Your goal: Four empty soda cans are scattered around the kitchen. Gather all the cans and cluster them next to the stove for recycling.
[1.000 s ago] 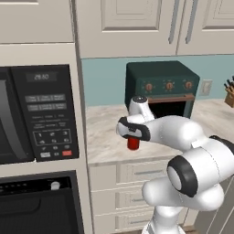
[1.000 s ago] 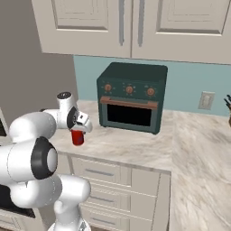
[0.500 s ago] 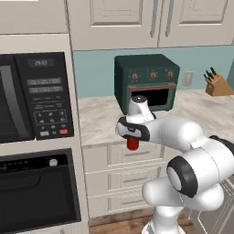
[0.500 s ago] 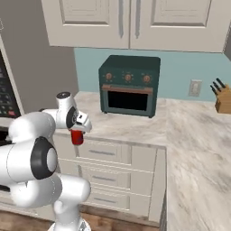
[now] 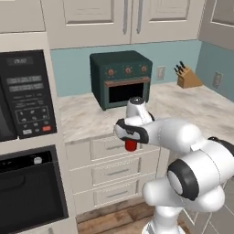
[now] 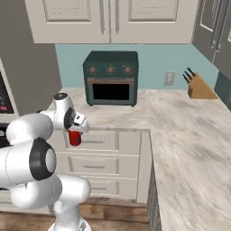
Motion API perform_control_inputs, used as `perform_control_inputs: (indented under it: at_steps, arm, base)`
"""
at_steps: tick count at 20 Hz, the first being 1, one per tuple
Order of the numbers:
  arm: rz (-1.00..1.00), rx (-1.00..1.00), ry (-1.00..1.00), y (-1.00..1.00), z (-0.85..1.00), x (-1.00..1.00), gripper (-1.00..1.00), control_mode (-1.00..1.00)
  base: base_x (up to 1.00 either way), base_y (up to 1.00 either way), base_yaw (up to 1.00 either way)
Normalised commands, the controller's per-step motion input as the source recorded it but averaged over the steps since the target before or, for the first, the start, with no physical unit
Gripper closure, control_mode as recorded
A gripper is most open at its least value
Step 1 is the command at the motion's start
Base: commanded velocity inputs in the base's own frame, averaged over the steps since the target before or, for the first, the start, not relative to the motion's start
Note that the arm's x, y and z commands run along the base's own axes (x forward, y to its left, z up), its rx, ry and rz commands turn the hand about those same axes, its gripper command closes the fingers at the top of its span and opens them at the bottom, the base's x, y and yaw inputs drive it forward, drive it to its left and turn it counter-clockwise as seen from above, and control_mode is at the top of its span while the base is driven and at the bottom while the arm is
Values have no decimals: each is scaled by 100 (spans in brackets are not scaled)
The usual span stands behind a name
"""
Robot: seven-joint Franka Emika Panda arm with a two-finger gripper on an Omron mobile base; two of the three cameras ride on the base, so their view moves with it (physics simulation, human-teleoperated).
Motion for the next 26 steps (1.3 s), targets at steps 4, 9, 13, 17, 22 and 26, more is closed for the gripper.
perform_control_inputs:
  at_steps: [4, 9, 13, 17, 22, 26]
  arm:
    - [0, 0, 0, 0, 0, 0, 100, 100]
    - [0, 0, 0, 0, 0, 0, 100, 100]
    - [0, 0, 0, 0, 0, 0, 100, 100]
    - [0, 0, 0, 0, 0, 0, 100, 100]
    - [0, 0, 0, 0, 0, 0, 100, 100]
    - [0, 0, 0, 0, 0, 0, 100, 100]
  base:
    - [-42, 0, -38]
    - [-37, 0, -39]
    - [-15, 0, -46]
    - [-40, 0, -38]
    - [-52, -3, -32]
    - [-56, -3, -32]
